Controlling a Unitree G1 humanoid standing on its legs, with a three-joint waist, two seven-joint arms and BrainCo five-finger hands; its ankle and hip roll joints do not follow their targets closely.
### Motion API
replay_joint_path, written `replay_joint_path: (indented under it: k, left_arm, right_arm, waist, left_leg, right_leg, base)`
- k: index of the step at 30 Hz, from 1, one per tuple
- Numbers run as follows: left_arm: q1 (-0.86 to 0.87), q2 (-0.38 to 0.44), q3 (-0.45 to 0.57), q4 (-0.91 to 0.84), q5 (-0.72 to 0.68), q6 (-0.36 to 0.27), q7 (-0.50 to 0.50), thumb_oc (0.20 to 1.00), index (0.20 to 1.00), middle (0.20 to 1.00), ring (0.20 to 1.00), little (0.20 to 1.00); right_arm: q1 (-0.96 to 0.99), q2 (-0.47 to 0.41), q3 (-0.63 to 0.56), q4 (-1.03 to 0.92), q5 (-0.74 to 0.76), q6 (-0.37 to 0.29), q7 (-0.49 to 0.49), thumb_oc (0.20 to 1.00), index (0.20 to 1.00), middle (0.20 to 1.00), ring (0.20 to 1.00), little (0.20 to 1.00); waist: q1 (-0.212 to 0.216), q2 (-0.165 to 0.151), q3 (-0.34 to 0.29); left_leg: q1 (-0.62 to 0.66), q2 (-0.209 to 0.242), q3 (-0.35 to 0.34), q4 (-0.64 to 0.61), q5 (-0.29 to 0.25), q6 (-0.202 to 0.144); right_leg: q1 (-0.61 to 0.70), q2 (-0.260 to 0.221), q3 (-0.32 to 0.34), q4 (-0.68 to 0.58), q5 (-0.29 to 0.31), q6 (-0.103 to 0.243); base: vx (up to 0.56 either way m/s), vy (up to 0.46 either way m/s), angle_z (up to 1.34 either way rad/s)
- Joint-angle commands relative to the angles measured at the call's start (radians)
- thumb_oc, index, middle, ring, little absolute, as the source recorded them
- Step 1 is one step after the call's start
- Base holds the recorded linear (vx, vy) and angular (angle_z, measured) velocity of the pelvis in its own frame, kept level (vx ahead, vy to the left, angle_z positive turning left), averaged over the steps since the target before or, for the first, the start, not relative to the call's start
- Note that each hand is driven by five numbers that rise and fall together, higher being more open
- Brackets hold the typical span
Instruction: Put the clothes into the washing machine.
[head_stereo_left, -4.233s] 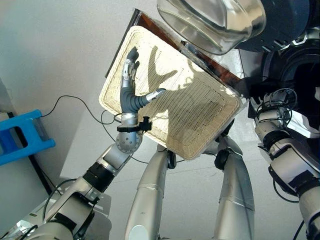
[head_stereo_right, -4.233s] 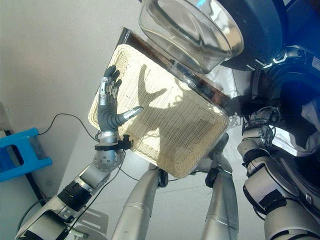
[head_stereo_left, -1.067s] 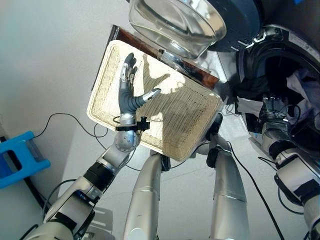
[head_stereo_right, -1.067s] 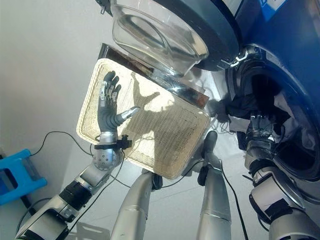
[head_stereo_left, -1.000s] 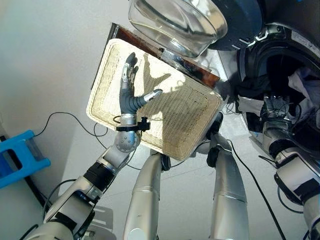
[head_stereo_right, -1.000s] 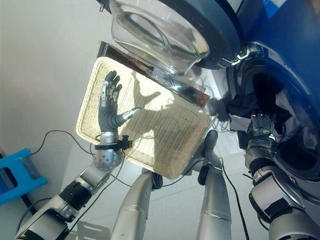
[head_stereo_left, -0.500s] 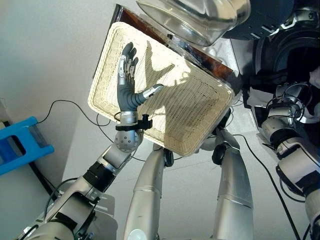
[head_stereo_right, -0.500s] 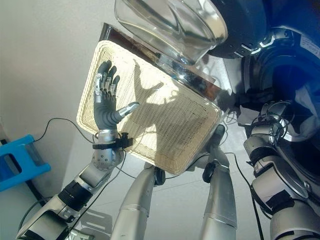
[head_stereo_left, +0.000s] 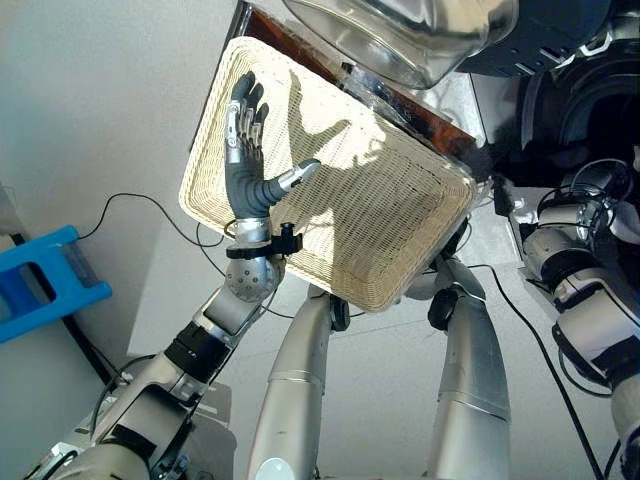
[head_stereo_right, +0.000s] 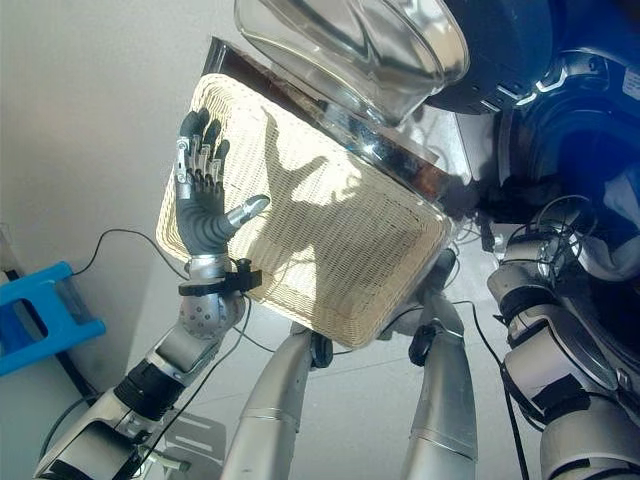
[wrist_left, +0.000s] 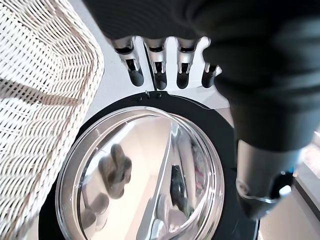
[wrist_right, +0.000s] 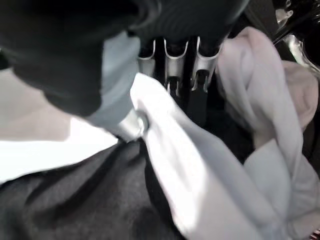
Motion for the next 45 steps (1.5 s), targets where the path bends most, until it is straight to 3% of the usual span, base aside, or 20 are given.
replay_joint_path:
  k: [1,3,5,6,7,8,9,11,12,13,14,15,16,21,26,31,32,36,38,45]
  left_arm:
    - [0.030,-0.030,0.059,-0.078,0.049,-0.040,0.000,1.000,1.000,1.000,1.000,1.000]
    - [0.052,-0.028,0.051,-0.071,0.041,-0.048,-0.004,1.000,1.000,1.000,1.000,1.000]
    - [0.036,-0.024,0.060,-0.070,0.041,-0.048,-0.004,1.000,1.000,1.000,1.000,1.000]
    - [0.051,-0.028,0.051,-0.064,0.041,-0.049,-0.003,1.000,1.000,1.000,1.000,1.000]
    - [0.033,-0.023,0.058,-0.062,0.040,-0.046,-0.002,1.000,1.000,1.000,1.000,1.000]
    - [0.051,-0.021,0.054,-0.055,0.029,-0.047,-0.005,1.000,1.000,1.000,1.000,1.000]
    - [0.035,-0.017,0.061,-0.057,0.030,-0.047,-0.005,1.000,1.000,1.000,1.000,1.000]
    - [0.057,-0.018,0.057,-0.043,0.030,-0.054,-0.009,1.000,1.000,1.000,1.000,1.000]
    - [0.060,-0.019,0.054,-0.043,0.030,-0.054,-0.008,1.000,1.000,1.000,1.000,1.000]
    - [0.060,-0.019,0.056,-0.037,0.032,-0.057,-0.006,1.000,1.000,1.000,1.000,1.000]
    - [0.060,-0.019,0.056,-0.037,0.032,-0.057,-0.006,1.000,1.000,1.000,1.000,1.000]
    - [0.066,-0.021,0.054,-0.037,0.035,-0.058,-0.004,1.000,1.000,1.000,1.000,1.000]
    - [0.069,-0.022,0.055,-0.030,0.031,-0.060,-0.006,1.000,1.000,1.000,1.000,1.000]
    - [0.074,-0.027,0.047,-0.027,0.039,-0.053,0.013,1.000,1.000,1.000,1.000,1.000]
    - [0.027,-0.014,0.051,-0.003,0.003,-0.036,0.020,1.000,1.000,1.000,1.000,1.000]
    - [0.023,-0.009,0.045,0.017,-0.022,-0.027,0.009,1.000,1.000,1.000,1.000,1.000]
    - [0.005,-0.004,0.048,0.029,-0.029,-0.026,0.005,1.000,1.000,1.000,1.000,1.000]
    - [-0.011,-0.001,0.050,0.038,-0.042,-0.011,0.000,1.000,1.000,1.000,1.000,1.000]
    - [-0.022,-0.002,0.051,0.053,-0.054,-0.005,-0.009,1.000,1.000,1.000,1.000,1.000]
    - [-0.048,-0.004,0.060,0.068,-0.080,0.018,-0.033,1.000,1.000,1.000,1.000,1.000]
  right_arm:
    - [0.096,-0.071,0.016,0.046,0.016,0.008,0.045,0.200,0.200,0.200,0.200,0.200]
    - [0.122,-0.075,0.016,0.036,0.034,0.014,0.023,0.200,0.200,0.200,0.200,0.200]
    - [0.106,-0.080,0.013,0.030,0.059,0.020,-0.001,0.200,0.200,0.200,0.200,0.200]
    - [0.123,-0.079,0.015,0.027,0.085,0.025,-0.014,0.200,0.200,0.200,0.200,0.200]
    - [0.106,-0.085,0.010,0.023,0.159,0.041,-0.057,0.200,0.200,0.200,0.200,0.200]
    - [0.127,-0.087,0.004,0.021,0.278,0.052,-0.140,0.200,0.200,0.200,0.200,0.200]
    - [0.111,-0.089,0.004,0.024,0.293,0.050,-0.156,0.200,0.200,0.200,0.200,0.200]
    - [0.128,-0.098,-0.025,0.030,0.605,0.032,-0.370,0.200,0.200,0.200,0.200,0.200]
    - [0.135,-0.097,-0.026,0.036,0.627,0.028,-0.384,0.200,0.200,0.200,0.200,0.200]
    - [0.133,-0.102,-0.052,0.039,0.786,0.001,-0.469,0.200,0.200,0.200,0.200,0.200]
    - [0.133,-0.102,-0.052,0.039,0.786,0.001,-0.469,0.200,0.200,0.200,0.200,0.200]
    - [0.137,-0.104,-0.083,0.042,0.908,-0.034,-0.540,0.200,0.200,0.200,0.200,0.200]
    - [0.150,-0.103,-0.168,0.050,1.098,-0.126,-0.666,0.200,0.200,0.200,0.200,0.200]
    - [0.193,-0.078,-0.405,0.010,1.364,-0.359,-0.797,0.200,0.200,0.200,0.200,0.200]
    - [0.183,-0.071,-0.497,-0.021,1.514,-0.491,-0.835,0.200,0.200,0.200,0.200,0.200]
    - [0.200,-0.059,-0.534,-0.024,1.625,-0.575,-0.845,0.200,0.200,0.200,0.200,0.200]
    - [0.195,-0.048,-0.580,-0.027,1.737,-0.638,-0.832,0.200,0.200,0.200,0.200,0.200]
    - [0.198,-0.030,-0.630,-0.036,1.886,-0.719,-0.801,0.200,0.200,0.200,0.200,0.200]
    - [0.178,-0.012,-0.666,-0.051,2.072,-0.806,-0.758,0.200,0.200,0.200,0.200,0.200]
    - [0.127,0.028,-0.727,-0.066,2.338,-0.913,-0.668,0.200,0.200,0.200,0.200,0.200]
  waist:
    - [-0.029,0.094,-0.019]
    - [-0.031,0.088,-0.019]
    - [-0.033,0.084,-0.019]
    - [-0.035,0.081,-0.019]
    - [-0.037,0.077,-0.019]
    - [-0.039,0.072,-0.019]
    - [-0.040,0.072,-0.019]
    - [-0.043,0.065,-0.019]
    - [-0.042,0.065,-0.019]
    - [-0.045,0.063,-0.019]
    - [-0.045,0.063,-0.019]
    - [-0.046,0.061,-0.019]
    - [-0.050,0.057,-0.019]
    - [-0.061,0.055,-0.019]
    - [-0.071,0.051,-0.019]
    - [-0.074,0.047,-0.019]
    - [-0.076,0.042,-0.019]
    - [-0.076,0.035,-0.019]
    - [-0.074,0.031,-0.019]
    - [-0.068,0.027,-0.019]
  left_leg:
    - [-0.003,0.021,0.038,0.126,-0.149,-0.096]
    - [0.043,0.025,0.032,0.131,-0.174,-0.105]
    - [0.017,0.025,0.041,0.122,-0.151,-0.095]
    - [0.052,0.026,0.033,0.129,-0.175,-0.104]
    - [0.025,0.027,0.042,0.123,-0.152,-0.094]
    - [0.062,0.031,0.035,0.133,-0.178,-0.103]
    - [0.032,0.031,0.043,0.126,-0.155,-0.094]
    - [0.075,0.036,0.035,0.138,-0.183,-0.100]
    - [0.080,0.037,0.034,0.139,-0.187,-0.100]
    - [0.080,0.038,0.035,0.143,-0.188,-0.098]
    - [0.080,0.038,0.035,0.143,-0.188,-0.098]
    - [0.090,0.039,0.034,0.147,-0.195,-0.096]
    - [0.101,0.040,0.031,0.153,-0.201,-0.095]
    - [0.139,0.038,0.027,0.158,-0.217,-0.090]
    - [0.155,0.033,0.040,0.160,-0.208,-0.074]
    - [0.199,0.033,0.030,0.169,-0.236,-0.080]
    - [0.187,0.035,0.038,0.161,-0.216,-0.071]
    - [0.204,0.036,0.039,0.159,-0.220,-0.069]
    - [0.214,0.034,0.034,0.163,-0.223,-0.069]
    - [0.233,0.025,0.022,0.168,-0.229,-0.069]
  right_leg:
    - [0.001,-0.004,-0.063,-0.013,0.036,0.118]
    - [0.044,0.000,-0.055,0.003,0.008,0.131]
    - [0.022,0.001,-0.067,-0.008,0.030,0.118]
    - [0.053,0.004,-0.057,0.007,0.006,0.131]
    - [0.031,0.003,-0.069,-0.006,0.029,0.117]
    - [0.066,0.005,-0.061,0.008,0.004,0.131]
    - [0.041,0.004,-0.072,-0.005,0.027,0.117]
    - [0.081,0.009,-0.064,0.016,-0.002,0.129]
    - [0.086,0.009,-0.064,0.018,-0.006,0.130]
    - [0.087,0.010,-0.065,0.021,-0.006,0.128]
    - [0.087,0.010,-0.065,0.021,-0.006,0.128]
    - [0.096,0.011,-0.065,0.026,-0.012,0.128]
    - [0.110,0.016,-0.065,0.034,-0.021,0.125]
    - [0.145,0.027,-0.062,0.047,-0.040,0.119]
    - [0.160,0.028,-0.075,0.051,-0.038,0.097]
    - [0.202,0.031,-0.066,0.069,-0.067,0.106]
    - [0.192,0.031,-0.080,0.063,-0.050,0.092]
    - [0.211,0.033,-0.086,0.064,-0.055,0.090]
    - [0.225,0.036,-0.088,0.068,-0.061,0.086]
    - [0.252,0.044,-0.090,0.082,-0.079,0.079]
  base:
    - [0.00,0.000,0.00]
    - [0.02,0.006,-0.01]
    - [0.00,0.000,0.00]
    - [0.01,0.007,-0.04]
    - [0.05,0.005,-0.06]
    - [-0.03,-0.004,-0.04]
    - [0.00,0.000,0.00]
    - [0.03,0.006,-0.01]
    - [0.05,0.012,-0.01]
    - [0.00,0.000,0.00]
    - [0.01,0.004,-0.04]
    - [0.01,0.006,-0.06]
    - [0.02,0.015,-0.05]
    - [0.02,0.027,-0.02]
    - [0.01,0.047,-0.01]
    - [0.01,0.000,-0.01]
    - [-0.03,-0.021,0.00]
    - [0.00,-0.015,-0.01]
    - [0.02,-0.030,-0.03]
    - [0.00,-0.002,0.00]
